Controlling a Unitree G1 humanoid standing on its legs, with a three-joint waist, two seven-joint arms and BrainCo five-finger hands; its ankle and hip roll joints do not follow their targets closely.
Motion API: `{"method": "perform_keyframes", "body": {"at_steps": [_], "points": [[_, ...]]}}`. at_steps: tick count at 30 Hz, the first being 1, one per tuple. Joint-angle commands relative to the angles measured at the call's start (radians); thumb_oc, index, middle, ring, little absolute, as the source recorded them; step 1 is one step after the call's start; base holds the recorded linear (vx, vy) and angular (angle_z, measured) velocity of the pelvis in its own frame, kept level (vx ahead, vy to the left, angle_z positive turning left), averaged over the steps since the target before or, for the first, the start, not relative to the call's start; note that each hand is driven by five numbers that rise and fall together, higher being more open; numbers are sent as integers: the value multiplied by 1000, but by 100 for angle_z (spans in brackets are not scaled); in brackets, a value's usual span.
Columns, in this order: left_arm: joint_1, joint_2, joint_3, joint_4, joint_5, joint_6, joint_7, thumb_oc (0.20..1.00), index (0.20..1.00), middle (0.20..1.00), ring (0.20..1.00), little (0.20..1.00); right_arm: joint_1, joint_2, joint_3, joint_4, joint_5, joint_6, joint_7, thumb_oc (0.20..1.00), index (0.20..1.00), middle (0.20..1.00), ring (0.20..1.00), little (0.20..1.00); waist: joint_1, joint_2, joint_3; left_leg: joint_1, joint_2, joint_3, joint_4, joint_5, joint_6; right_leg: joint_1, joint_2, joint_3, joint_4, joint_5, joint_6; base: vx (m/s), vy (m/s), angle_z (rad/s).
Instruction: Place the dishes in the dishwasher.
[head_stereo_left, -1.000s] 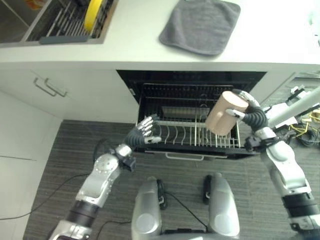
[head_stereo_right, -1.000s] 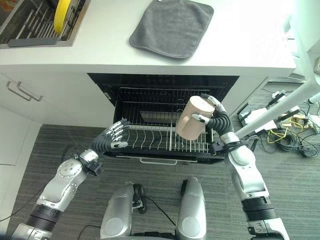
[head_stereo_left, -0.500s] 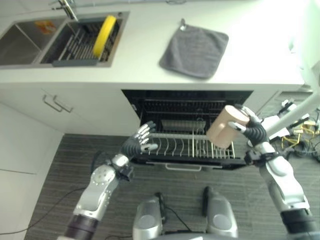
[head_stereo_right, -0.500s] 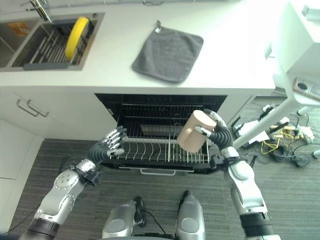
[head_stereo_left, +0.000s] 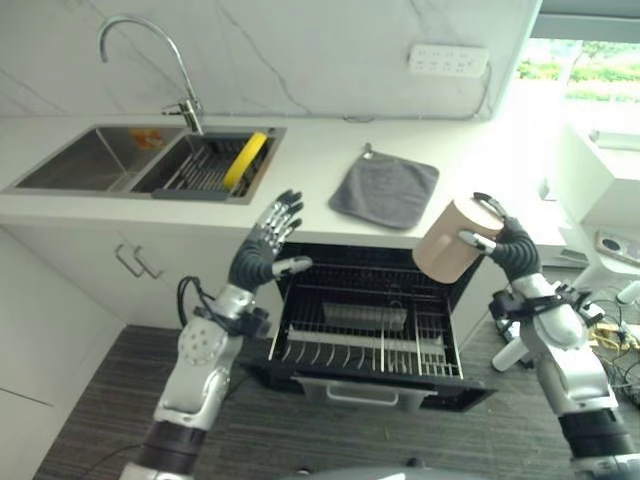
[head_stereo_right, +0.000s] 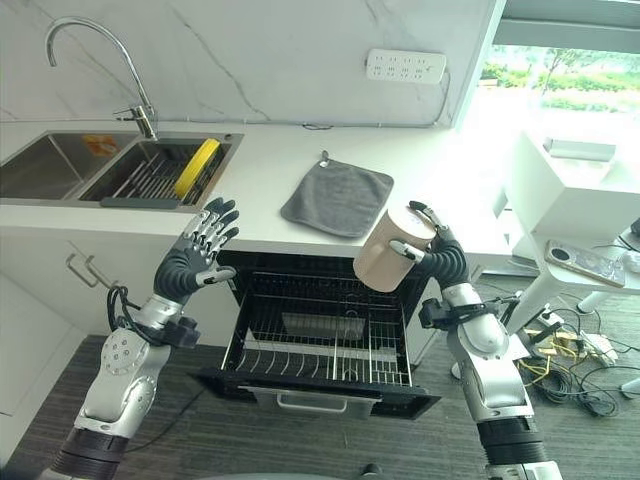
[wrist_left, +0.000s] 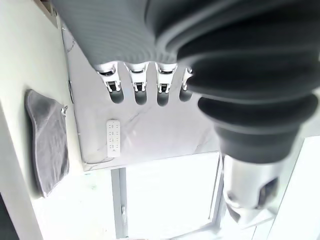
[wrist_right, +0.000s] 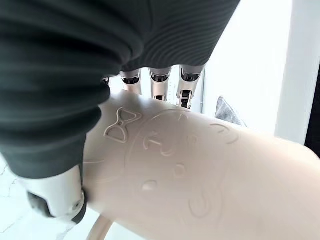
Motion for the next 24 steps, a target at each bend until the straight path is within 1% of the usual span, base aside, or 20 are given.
{"method": "perform_keyframes", "body": {"at_steps": [1, 3, 6, 8, 10, 11, 12, 13, 14, 16, 18, 19, 21, 23, 24], "points": [[-39, 22, 19, 0, -47, -11, -26, 1000, 1000, 1000, 1000, 1000, -41, 17, -35, -76, -13, -22, 14, 200, 200, 200, 200, 200, 1, -7, -11, 8, 33, 8, 14, -51, 7, -1, -39, 1, 98, -133, 49, 148, -17, 0], [-38, 26, 12, 3, -26, 10, -30, 1000, 1000, 1000, 1000, 1000, -35, 21, -31, -76, -15, -13, 21, 200, 200, 200, 200, 200, -4, -8, -3, 6, 36, 16, 5, -47, 4, -2, -40, -1, 77, -116, 53, 107, -24, 0], [-51, 45, -13, 17, 9, 54, -47, 1000, 1000, 1000, 1000, 1000, -41, 14, -26, -73, -2, -18, 21, 200, 200, 200, 200, 200, -12, -5, 27, -18, 39, 20, 1, -36, 0, -27, -38, 4, 64, -97, 59, -8, -38, -2], [-105, 67, -58, 41, 23, 79, -26, 1000, 1000, 1000, 1000, 1000, -86, -1, -3, -61, 4, -34, 1, 200, 200, 200, 200, 200, -15, 2, 76, -71, 39, 13, 1, -19, 0, -85, -36, 17, 73, -87, 57, -252, -24, -2], [-169, 92, -86, 61, 26, 75, 7, 1000, 1000, 1000, 1000, 1000, -154, -19, 14, -50, 4, -44, -12, 200, 200, 200, 200, 200, -22, 9, 140, -124, 33, 3, 1, 1, 3, -140, -35, 35, 80, -73, 56, -308, 15, -2], [-169, 92, -86, 61, 26, 75, 7, 1000, 1000, 1000, 1000, 1000, -154, -19, 14, -50, 4, -44, -12, 200, 200, 200, 200, 200, -22, 9, 140, -124, 33, 3, 1, 1, 3, -140, -35, 35, 80, -73, 56, -249, 37, -8], [-214, 112, -100, 72, 22, 82, 27, 1000, 1000, 1000, 1000, 1000, -212, -38, 26, -45, 2, -40, -19, 200, 200, 200, 200, 200, -28, 18, 193, -164, 26, -4, 1, 18, 6, -181, -36, 50, 88, -62, 54, -180, 37, -9], [-225, 115, -104, 76, 22, 89, 30, 1000, 1000, 1000, 1000, 1000, -229, -44, 30, -44, 1, -36, -20, 200, 200, 200, 200, 200, -29, 20, 211, -178, 23, -6, 1, 24, 7, -195, -37, 55, 92, -60, 53, -232, 53, -10], [-241, 117, -112, 82, 28, 92, 32, 1000, 1000, 1000, 1000, 1000, -255, -51, 37, -42, -8, -34, -21, 200, 200, 200, 200, 200, -31, 24, 243, -204, 18, -8, 7, 32, 7, -220, -42, 63, 102, -55, 54, -106, 34, -4], [-260, 120, -127, 88, 31, 96, 10, 1000, 1000, 1000, 1000, 1000, -285, -58, 49, -37, -13, -31, -26, 200, 200, 200, 200, 200, -32, 29, 276, -233, 13, -13, 16, 39, 6, -246, -49, 70, 112, -51, 56, -78, 31, -3], [-279, 123, -142, 98, 40, 115, 0, 1000, 1000, 1000, 1000, 1000, -311, -59, 61, -25, -20, -32, -29, 200, 200, 200, 200, 200, -33, 31, 295, -251, 10, -14, 25, 42, 5, -264, -54, 73, 120, -49, 58, -42, 29, -3], [-299, 131, -158, 119, 62, 135, 0, 1000, 1000, 1000, 1000, 1000, -337, -64, 74, -15, -21, -30, -30, 200, 200, 200, 200, 200, -37, 33, 311, -266, 7, -14, 36, 39, 4, -278, -58, 79, 124, -47, 60, -19, 42, -4], [-317, 151, -169, 136, 81, 171, -8, 1000, 1000, 1000, 1000, 1000, -353, -76, 81, -14, -18, -26, -30, 200, 200, 200, 200, 200, -41, 35, 320, -278, 5, -12, 45, 37, 3, -289, -60, 84, 126, -47, 62, 3, 31, -18], [-331, 195, -185, 156, 160, 256, -36, 1000, 1000, 1000, 1000, 1000, -370, -98, 81, -17, -8, -25, -32, 200, 200, 200, 200, 200, -45, 38, 332, -305, 5, -12, 80, 28, 2, -310, -65, 91, 142, -48, 63, 10, 24, -14], [-338, 234, -201, 170, 221, 302, -46, 1000, 1000, 1000, 1000, 1000, -378, -117, 77, -17, 1, -23, -29, 200, 200, 200, 200, 200, -49, 42, 339, -318, 6, -16, 108, 19, 2, -323, -66, 96, 157, -52, 62, 12, 54, -1]]}}
